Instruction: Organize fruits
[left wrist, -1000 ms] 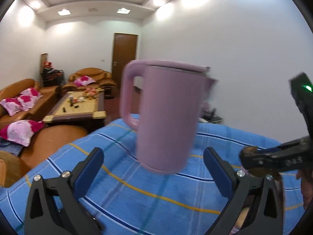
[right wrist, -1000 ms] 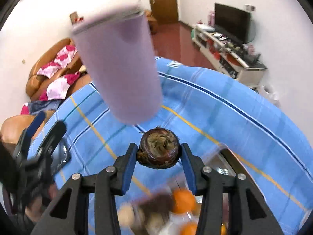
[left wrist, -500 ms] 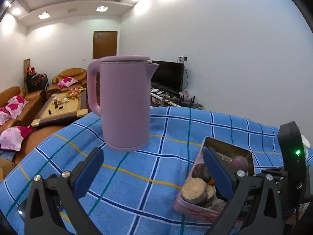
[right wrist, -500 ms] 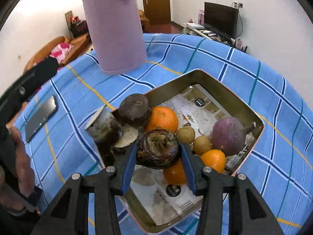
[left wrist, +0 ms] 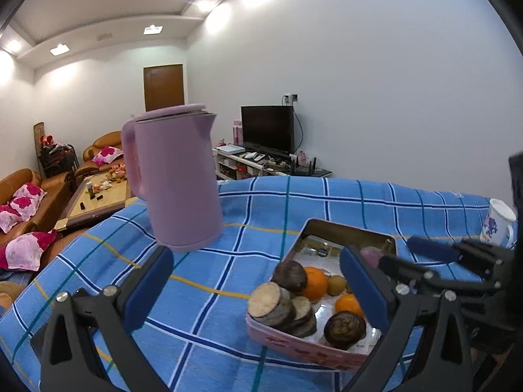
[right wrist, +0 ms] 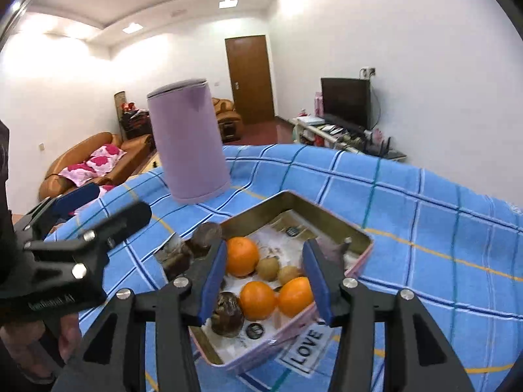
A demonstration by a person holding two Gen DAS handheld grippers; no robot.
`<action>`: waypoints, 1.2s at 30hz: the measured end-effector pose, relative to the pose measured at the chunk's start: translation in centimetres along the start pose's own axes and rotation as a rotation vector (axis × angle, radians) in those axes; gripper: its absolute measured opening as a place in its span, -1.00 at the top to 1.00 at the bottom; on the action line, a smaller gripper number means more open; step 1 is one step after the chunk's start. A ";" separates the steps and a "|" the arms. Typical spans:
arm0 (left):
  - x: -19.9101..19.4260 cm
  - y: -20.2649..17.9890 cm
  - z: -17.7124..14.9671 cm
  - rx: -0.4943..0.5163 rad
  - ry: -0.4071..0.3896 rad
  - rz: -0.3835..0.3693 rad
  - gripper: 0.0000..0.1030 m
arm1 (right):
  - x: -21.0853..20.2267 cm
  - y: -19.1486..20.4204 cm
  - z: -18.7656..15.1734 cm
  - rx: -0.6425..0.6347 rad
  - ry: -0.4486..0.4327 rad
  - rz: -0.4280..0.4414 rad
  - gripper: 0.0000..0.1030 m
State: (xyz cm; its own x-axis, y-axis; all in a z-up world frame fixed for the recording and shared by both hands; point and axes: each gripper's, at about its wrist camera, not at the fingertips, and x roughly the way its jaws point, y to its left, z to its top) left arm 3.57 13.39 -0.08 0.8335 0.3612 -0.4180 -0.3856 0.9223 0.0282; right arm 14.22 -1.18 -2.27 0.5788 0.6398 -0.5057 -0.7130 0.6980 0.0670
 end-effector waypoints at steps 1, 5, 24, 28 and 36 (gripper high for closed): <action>0.0 -0.3 0.0 0.002 0.000 -0.002 -1.00 | -0.1 -0.2 0.0 0.000 -0.014 -0.008 0.01; -0.3 -0.9 -0.1 0.011 -0.001 -0.007 -1.00 | -0.8 -1.0 0.3 0.026 -0.056 -0.037 -0.02; -0.6 -2.1 -0.1 0.028 0.001 -0.051 -1.00 | -2.2 -1.8 0.0 0.033 -0.160 -0.098 -0.04; -0.4 -2.4 0.0 0.040 0.010 -0.053 -1.00 | -2.2 -1.9 -0.1 0.032 -0.155 -0.098 -0.04; -0.2 -2.6 -0.3 0.056 0.019 -0.071 -1.00 | -2.3 -1.9 -0.2 0.035 -0.159 -0.097 -0.04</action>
State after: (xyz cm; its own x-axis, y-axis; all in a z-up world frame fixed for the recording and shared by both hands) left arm 4.28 10.84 -0.36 0.8502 0.2924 -0.4378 -0.3026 0.9519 0.0481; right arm 14.18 -4.05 -1.39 0.7010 0.6101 -0.3693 -0.6387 0.7675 0.0557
